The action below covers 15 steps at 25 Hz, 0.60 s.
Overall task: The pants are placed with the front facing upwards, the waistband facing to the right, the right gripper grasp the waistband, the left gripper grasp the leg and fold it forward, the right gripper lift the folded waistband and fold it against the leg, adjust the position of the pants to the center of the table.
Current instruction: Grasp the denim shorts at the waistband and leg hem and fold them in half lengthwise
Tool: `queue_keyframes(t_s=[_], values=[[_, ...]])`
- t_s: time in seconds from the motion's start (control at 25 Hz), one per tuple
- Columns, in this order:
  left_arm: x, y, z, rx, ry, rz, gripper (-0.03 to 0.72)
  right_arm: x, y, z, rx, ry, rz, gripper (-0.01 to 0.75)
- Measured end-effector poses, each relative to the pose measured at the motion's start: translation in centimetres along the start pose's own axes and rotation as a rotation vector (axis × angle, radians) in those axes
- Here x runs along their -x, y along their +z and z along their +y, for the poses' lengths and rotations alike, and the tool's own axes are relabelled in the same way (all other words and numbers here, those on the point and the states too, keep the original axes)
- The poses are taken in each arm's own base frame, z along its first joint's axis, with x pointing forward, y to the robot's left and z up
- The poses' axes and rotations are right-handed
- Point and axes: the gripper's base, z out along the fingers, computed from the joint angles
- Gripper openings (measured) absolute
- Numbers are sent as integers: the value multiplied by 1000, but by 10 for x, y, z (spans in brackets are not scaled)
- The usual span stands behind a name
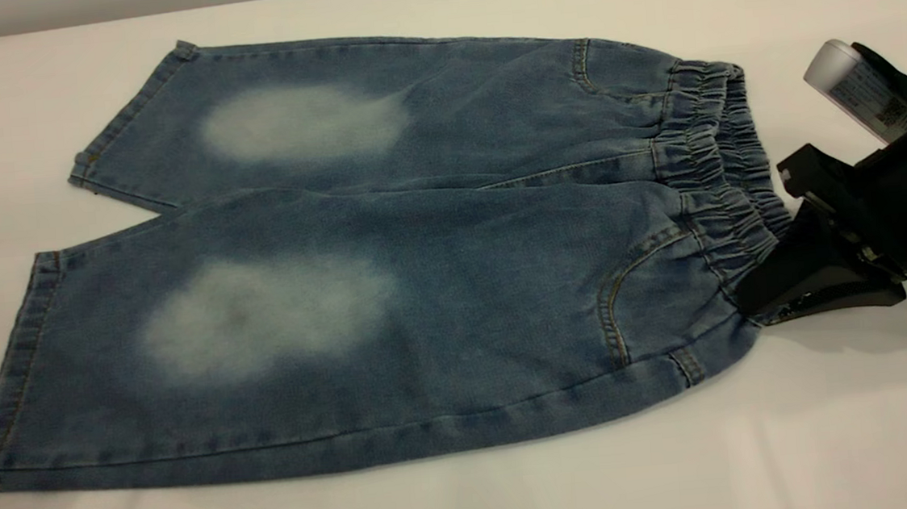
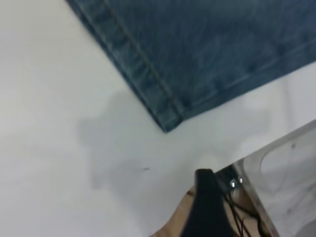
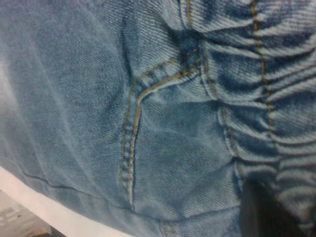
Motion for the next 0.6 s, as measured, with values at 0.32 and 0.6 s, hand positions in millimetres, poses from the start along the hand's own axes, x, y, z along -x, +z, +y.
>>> queue_keyframes(t_s=[0.32,0.6], values=[[-4,45,10,72,122,25,473,2,0,2,21,23,-21,37],[-2,80,5,42,202,74,473,2,0,2,21,23,-22,38]])
